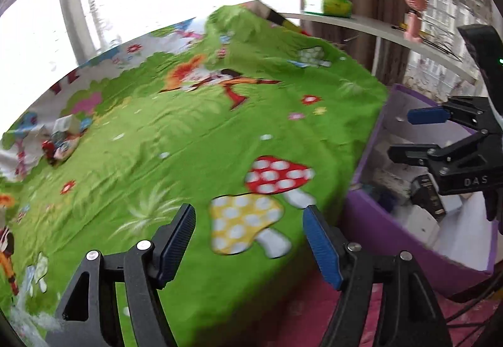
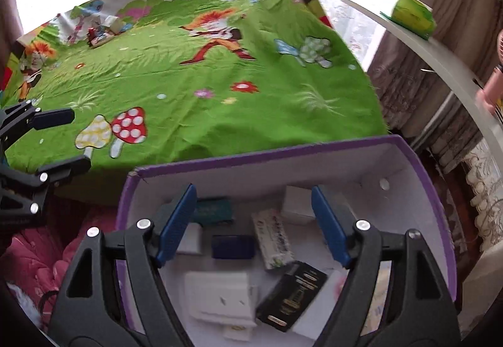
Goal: Organize rigid objects
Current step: 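Move both open tools back over the toys on the bed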
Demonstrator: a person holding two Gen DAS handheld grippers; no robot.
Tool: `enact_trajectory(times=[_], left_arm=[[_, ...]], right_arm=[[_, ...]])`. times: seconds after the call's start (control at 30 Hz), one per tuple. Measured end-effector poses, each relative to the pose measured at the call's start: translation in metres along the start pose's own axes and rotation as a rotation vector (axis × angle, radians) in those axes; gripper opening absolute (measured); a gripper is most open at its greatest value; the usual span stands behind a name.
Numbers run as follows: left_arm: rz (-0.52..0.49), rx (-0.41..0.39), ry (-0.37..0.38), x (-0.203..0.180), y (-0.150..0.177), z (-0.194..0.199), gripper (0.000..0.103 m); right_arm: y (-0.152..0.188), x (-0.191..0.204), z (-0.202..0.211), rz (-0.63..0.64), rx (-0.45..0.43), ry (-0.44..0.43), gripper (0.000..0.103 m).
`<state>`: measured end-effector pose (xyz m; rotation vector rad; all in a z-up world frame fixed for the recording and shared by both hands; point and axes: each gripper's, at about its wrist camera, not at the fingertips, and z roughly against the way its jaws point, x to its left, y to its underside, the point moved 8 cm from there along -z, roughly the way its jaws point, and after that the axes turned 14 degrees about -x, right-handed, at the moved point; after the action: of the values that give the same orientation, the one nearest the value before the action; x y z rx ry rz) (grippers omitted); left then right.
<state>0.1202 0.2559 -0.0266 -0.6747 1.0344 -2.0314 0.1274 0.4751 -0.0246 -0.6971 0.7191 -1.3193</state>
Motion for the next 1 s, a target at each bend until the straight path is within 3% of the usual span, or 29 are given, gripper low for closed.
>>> enact_trajectory(times=[0.23, 0.33, 0.43, 0.57, 0.73, 0.9, 0.93, 0.97, 1.0], left_arm=[[0.193, 0.055, -0.432, 0.222, 0.050, 0.007, 0.082], [0.370, 0.123, -0.503, 0.287, 0.078, 0.014, 0.082], [0.537, 0.128, -0.541, 0.330, 0.102, 0.027, 0.082], [0.678, 0.043, -0.529, 0.343, 0.111, 0.046, 0.085], [0.644, 0.074, -0.507, 0.338, 0.107, 0.033, 0.100], [0.622, 0.094, -0.502, 0.336, 0.106, 0.030, 0.103], [0.619, 0.095, -0.502, 0.336, 0.107, 0.030, 0.103], [0.616, 0.098, -0.502, 0.335, 0.107, 0.029, 0.103], [0.609, 0.104, -0.502, 0.335, 0.107, 0.029, 0.103]], right_arm=[[-0.063, 0.173, -0.102, 0.161, 0.015, -0.309, 0.082], [-0.091, 0.242, -0.150, 0.208, 0.031, -0.404, 0.083], [-0.124, 0.292, -0.191, 0.246, 0.021, -0.444, 0.085], [-0.159, 0.339, -0.239, 0.301, 0.021, -0.460, 0.093], [-0.197, 0.377, -0.294, 0.323, 0.043, -0.485, 0.102], [-0.217, 0.390, -0.322, 0.335, 0.046, -0.507, 0.103], [-0.216, 0.390, -0.319, 0.348, 0.040, -0.520, 0.098], [-0.216, 0.388, -0.312, 0.356, 0.012, -0.544, 0.069], [-0.213, 0.384, -0.303, 0.372, -0.003, -0.558, 0.071]])
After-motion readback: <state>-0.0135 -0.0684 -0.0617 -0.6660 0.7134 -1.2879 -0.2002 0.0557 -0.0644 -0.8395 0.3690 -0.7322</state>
